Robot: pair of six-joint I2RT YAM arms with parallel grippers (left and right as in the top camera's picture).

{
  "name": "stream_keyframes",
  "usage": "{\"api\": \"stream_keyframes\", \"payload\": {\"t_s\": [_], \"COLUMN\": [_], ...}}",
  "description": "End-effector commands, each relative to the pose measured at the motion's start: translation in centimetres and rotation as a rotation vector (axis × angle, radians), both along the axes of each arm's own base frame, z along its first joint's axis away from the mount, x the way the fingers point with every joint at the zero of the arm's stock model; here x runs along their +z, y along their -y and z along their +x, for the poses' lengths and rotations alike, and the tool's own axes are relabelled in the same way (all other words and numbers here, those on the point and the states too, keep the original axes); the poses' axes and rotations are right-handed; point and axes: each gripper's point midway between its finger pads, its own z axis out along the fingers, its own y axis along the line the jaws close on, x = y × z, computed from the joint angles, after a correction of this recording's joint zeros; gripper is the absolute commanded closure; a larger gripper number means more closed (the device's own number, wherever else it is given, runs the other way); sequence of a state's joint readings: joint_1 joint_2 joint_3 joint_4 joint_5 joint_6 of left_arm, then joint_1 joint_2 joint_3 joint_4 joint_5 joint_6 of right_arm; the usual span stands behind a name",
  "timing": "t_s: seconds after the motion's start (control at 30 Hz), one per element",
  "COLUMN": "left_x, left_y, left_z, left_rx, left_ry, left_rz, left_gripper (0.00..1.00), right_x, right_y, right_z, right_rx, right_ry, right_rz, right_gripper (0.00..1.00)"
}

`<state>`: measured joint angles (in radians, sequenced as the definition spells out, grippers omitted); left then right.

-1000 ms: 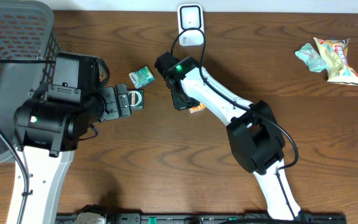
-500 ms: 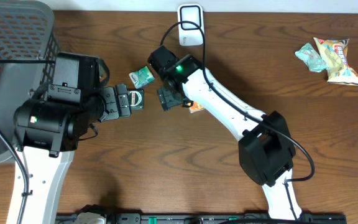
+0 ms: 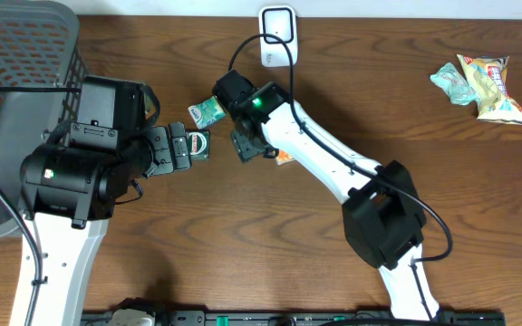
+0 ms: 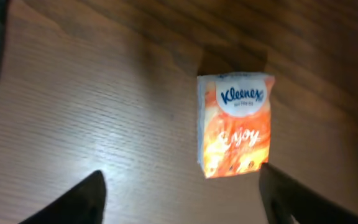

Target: Scan the item barcode

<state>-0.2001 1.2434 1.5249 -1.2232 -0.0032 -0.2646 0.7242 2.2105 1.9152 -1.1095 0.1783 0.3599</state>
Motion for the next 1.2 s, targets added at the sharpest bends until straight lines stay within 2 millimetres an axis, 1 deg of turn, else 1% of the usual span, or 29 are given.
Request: {"api": "stream_keyframes", "payload": {"t_s": [0.0,0.1,0.23,0.3,0.43,0.6,0.7,0.93,1.17], "left_x": [0.4,0.4,0.4,0.4,0.4,0.4,0.4,0.4,0.4], "left_y": [-0.1,-0.1,-0.1,-0.1,-0.1,-0.1,-0.1,-0.1,-0.1], "left_z": [0.1,0.1,0.1,0.1,0.1,0.1,0.1,0.1,0.1], "left_rx": [0.002,0.002,0.002,0.002,0.002,0.002,0.002,0.002,0.002], "left_ry": [0.013,0.013,0.013,0.013,0.013,0.013,0.013,0.013,0.013], "left_rz": [0.006,0.006,0.006,0.006,0.006,0.006,0.006,0.006,0.006], "left_gripper": [0.02,0.02,0.02,0.02,0.02,0.02,0.02,0.02,0.02], "right_x": [-2.0,-3.1,-4.2,-4.3,-4.3,-4.6,-4.9,-5.6,-6.1], "right_y": [0.5,0.7,1.6,1.8,2.4,3.5,3.7,3.7,3.6], "right_z": [0.1,0.1,0.6,0.8,1.2,1.8,1.9,1.9,2.1], "right_rx": [0.013,0.065,0.052,0.046,0.033,0.012,0.007,0.008,0.007], "right_ry": [-0.014,-0.034,-0.028,-0.029,-0.023,-0.022,-0.027,-0.034,-0.033], "right_rz": [-0.059,-0.089,-0.136,-0.139,-0.144,-0.169,-0.171,-0.178,-0.177], "right_gripper": [0.34,0.35,0.38,0.42,0.45,0.46,0.52,0.52,0.60]}}
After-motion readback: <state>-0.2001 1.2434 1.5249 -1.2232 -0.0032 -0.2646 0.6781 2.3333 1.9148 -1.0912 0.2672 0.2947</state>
